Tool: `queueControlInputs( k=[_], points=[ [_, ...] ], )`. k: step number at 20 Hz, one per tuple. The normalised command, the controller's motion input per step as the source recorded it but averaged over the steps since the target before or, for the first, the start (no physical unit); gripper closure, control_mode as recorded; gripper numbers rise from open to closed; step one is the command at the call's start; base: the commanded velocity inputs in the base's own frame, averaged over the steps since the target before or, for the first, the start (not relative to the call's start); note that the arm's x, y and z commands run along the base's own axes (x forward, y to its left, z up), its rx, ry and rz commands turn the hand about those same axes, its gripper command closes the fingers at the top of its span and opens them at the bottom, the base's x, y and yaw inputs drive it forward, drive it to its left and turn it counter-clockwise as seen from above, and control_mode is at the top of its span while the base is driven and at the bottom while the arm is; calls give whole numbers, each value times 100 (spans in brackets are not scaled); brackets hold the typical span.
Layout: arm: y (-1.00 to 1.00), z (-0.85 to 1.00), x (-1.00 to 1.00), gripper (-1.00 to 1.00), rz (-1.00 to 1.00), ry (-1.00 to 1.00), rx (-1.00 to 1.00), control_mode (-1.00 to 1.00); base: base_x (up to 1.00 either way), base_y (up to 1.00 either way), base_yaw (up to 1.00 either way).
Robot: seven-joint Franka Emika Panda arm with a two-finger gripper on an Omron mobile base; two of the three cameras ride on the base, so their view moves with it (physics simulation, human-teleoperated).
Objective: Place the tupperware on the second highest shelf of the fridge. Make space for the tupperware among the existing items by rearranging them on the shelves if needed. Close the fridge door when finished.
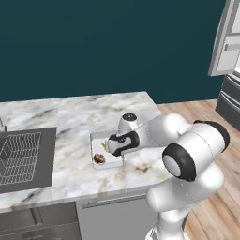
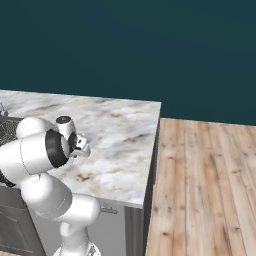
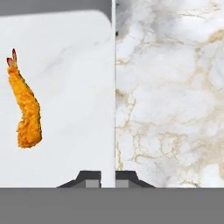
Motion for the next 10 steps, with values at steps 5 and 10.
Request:
queueControlInputs(
  k=[5, 10],
  points=[
    [-6, 79, -59, 100, -12, -6, 3, -100, 0, 0, 0],
    [-23, 96, -59, 100, -23, -5, 3, -100, 0, 0, 0]
  ],
)
